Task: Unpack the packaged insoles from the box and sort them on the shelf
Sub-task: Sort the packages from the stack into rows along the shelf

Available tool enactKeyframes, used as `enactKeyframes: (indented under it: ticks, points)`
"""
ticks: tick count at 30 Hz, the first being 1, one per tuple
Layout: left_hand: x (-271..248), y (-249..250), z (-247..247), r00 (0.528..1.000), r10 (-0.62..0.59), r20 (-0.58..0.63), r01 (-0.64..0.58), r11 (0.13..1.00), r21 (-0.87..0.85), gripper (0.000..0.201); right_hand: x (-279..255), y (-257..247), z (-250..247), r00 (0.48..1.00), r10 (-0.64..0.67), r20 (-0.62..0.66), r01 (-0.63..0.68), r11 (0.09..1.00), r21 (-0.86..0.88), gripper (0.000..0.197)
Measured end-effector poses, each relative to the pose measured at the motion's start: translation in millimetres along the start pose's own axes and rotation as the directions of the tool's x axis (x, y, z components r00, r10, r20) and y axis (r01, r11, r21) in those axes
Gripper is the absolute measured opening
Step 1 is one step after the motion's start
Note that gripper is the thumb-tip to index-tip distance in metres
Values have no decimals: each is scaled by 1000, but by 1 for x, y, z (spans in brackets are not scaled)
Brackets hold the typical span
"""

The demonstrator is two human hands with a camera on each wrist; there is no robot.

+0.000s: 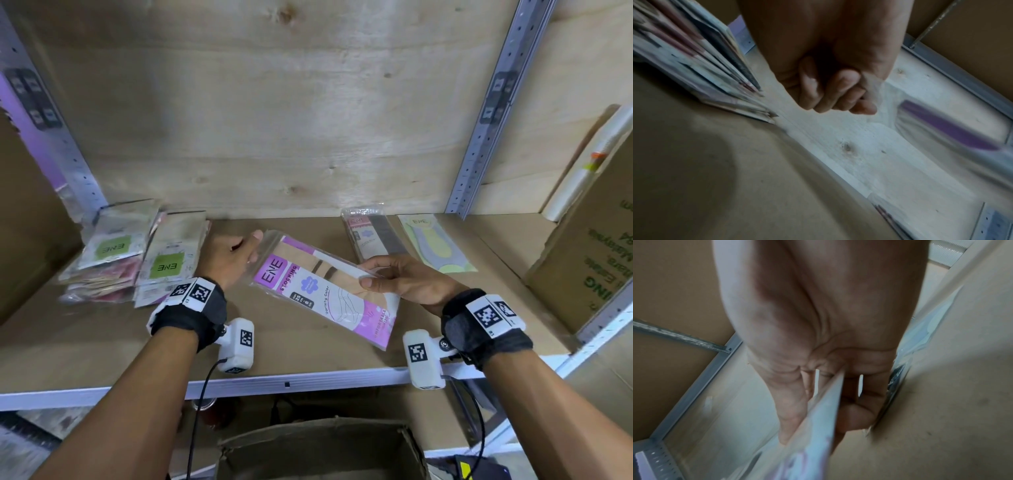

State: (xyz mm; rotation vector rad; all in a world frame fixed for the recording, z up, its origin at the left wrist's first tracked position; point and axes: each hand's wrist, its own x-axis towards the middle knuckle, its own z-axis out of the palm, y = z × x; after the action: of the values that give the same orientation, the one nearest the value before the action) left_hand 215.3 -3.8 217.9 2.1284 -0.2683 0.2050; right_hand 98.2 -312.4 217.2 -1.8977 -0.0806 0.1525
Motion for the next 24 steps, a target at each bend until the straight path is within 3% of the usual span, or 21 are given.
enactKeyframes:
  ticks: [6, 9, 11, 14, 16, 20, 24]
  points:
    - [1, -1, -11, 979, -132, 158, 176, 937, -302, 61, 2, -4, 4, 999, -16, 38, 15, 1000, 24, 25]
    - [-1, 4, -17, 953, -209, 218, 289, 841, -457, 54, 3, -9, 8, 998, -32, 48, 31, 999, 28, 29]
    - [-3, 5, -21, 935, -206, 288, 339, 756, -560, 42, 3, -13, 11, 998, -43, 49, 41, 998, 37, 29]
    - [-5, 5, -24, 914, -182, 363, 382, 689, -616, 41, 4, -16, 15, 998, -43, 43, 42, 999, 27, 30]
    - [-6, 4, -24, 914, -161, 372, 374, 689, -621, 36, 5, -17, 18, 999, -37, 35, 36, 999, 21, 32]
    - [-7, 1, -25, 946, -138, 294, 291, 762, -578, 46, 5, -17, 18, 999, -31, 12, 31, 1000, 5, 33]
    - [-7, -2, -25, 943, -153, 296, 292, 807, -513, 42, 4, -18, 18, 999, -25, 40, 25, 1000, 2, 30]
